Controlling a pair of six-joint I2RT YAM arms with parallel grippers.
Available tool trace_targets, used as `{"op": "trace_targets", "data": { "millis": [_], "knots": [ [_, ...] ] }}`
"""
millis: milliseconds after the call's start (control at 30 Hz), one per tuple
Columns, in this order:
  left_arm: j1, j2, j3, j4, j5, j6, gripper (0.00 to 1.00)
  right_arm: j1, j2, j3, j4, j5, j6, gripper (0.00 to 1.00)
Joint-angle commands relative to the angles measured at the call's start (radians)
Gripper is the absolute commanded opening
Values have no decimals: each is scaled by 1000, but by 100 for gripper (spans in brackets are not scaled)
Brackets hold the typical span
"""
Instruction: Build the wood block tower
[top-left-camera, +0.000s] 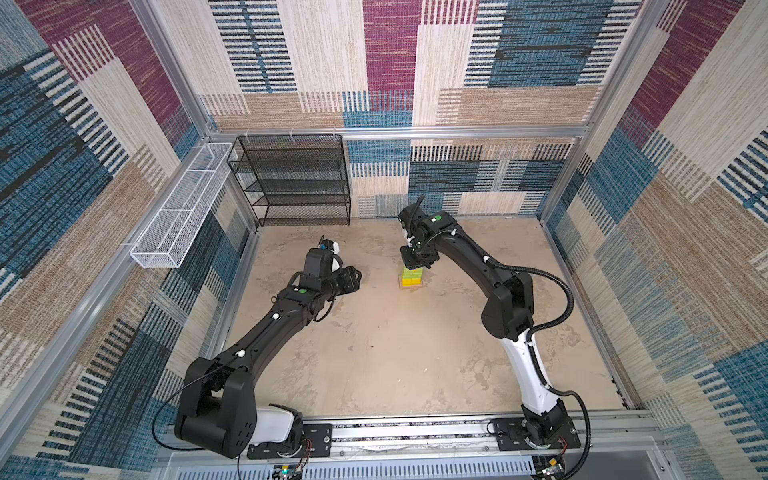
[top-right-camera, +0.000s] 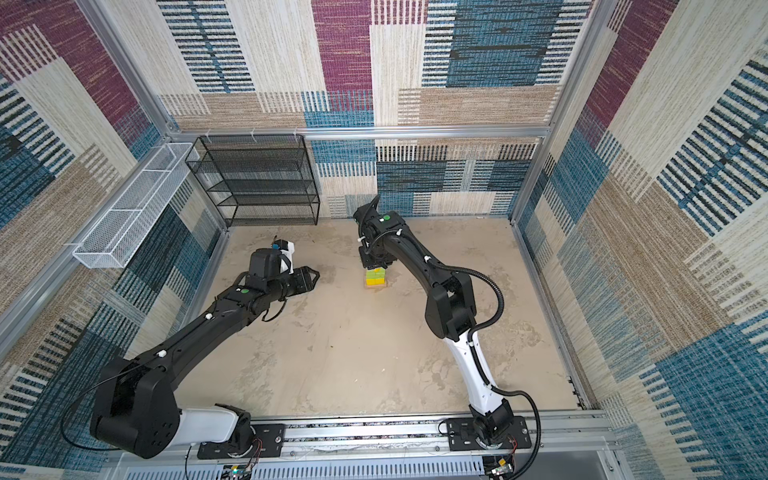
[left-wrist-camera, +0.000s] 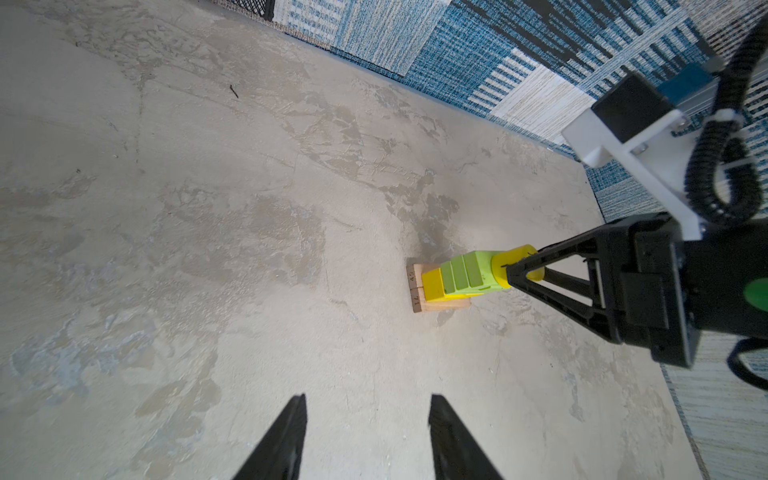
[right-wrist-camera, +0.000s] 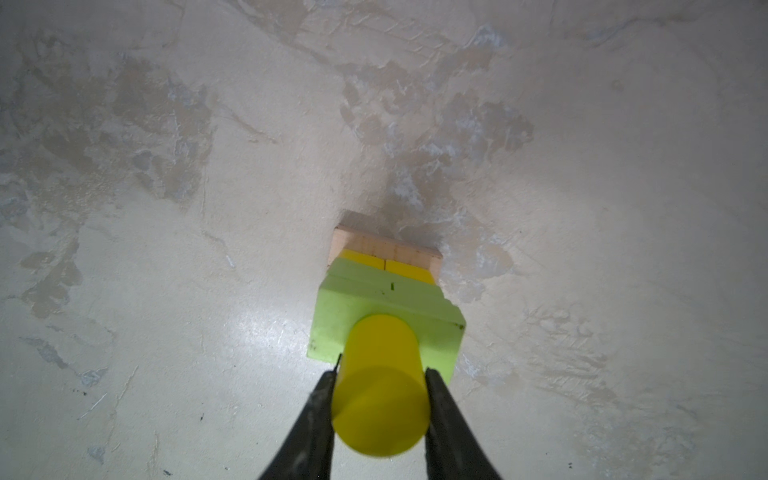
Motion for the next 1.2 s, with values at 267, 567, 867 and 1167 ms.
{"op": "trace_targets", "data": {
  "millis": [267, 567, 867, 1167],
  "knots": [
    [2, -2, 1, -13, 11, 15, 52, 2, 1, 13, 10, 13, 9, 30],
    [4, -1, 1, -14, 11, 18, 52, 2, 10, 28, 6, 9, 9, 29],
    [5, -2, 0, -15, 11, 15, 52, 2, 12, 27, 8, 5, 9, 31],
    [6, -1, 0, -15, 12, 15, 52, 2, 10, 26, 5, 8, 9, 39]
  ]
}}
